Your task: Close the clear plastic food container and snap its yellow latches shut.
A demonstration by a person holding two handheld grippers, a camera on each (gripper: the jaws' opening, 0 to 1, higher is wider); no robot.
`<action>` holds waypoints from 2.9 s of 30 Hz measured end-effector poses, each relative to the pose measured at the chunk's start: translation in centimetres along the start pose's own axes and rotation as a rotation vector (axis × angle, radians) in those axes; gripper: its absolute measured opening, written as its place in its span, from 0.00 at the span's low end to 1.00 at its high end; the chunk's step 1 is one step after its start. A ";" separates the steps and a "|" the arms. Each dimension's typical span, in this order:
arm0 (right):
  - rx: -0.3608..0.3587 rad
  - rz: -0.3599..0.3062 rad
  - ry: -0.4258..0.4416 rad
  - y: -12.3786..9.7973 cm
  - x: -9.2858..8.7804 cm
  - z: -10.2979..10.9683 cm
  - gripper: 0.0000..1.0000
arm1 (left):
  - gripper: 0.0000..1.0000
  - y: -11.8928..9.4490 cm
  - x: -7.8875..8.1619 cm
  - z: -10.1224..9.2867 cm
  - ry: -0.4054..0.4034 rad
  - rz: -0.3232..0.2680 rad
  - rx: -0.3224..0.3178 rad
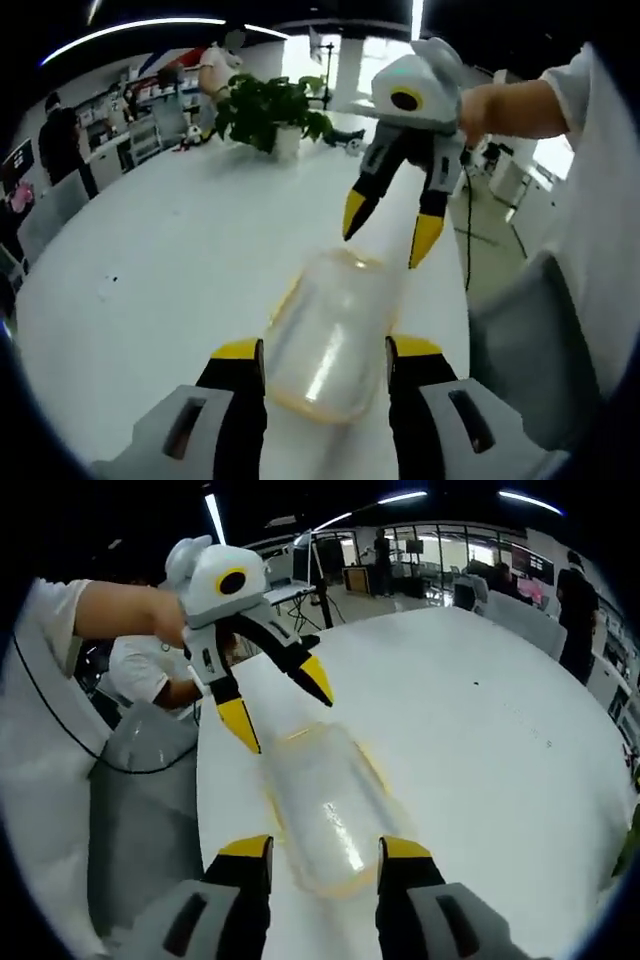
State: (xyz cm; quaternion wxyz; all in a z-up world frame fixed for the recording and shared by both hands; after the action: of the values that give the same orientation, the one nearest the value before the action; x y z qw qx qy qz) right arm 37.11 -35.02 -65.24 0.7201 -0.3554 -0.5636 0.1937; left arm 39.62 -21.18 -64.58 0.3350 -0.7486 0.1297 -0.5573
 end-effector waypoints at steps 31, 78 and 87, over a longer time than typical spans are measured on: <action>0.046 0.044 -0.189 4.2 1.9 -0.6 0.29 | 0.29 4.0 -0.5 -1.4 0.188 0.069 -0.083; 0.218 0.267 -0.331 7.8 2.1 -2.8 0.54 | 0.39 6.2 -2.3 -4.2 0.412 0.170 -0.029; 0.229 0.324 -0.324 8.1 2.2 -2.7 0.53 | 0.39 6.4 -2.6 -4.3 0.496 0.202 0.015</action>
State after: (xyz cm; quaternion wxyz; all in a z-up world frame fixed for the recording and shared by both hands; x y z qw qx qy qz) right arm 41.31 -28.84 -69.97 0.6156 -0.3217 -0.5816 0.4234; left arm 35.93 -25.95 -69.98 0.3523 -0.5700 0.2777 -0.6884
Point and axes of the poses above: the point that each gripper's makers call its tool centre point, and the gripper's own axes: y roughly forward along the fingers, z roughly to its left, x roughly out of its top, the point moved 4 cm from there along -y, roughly backward along the fingers, and after that the axes turned 6 degrees about -y, right-handed, at the moved point
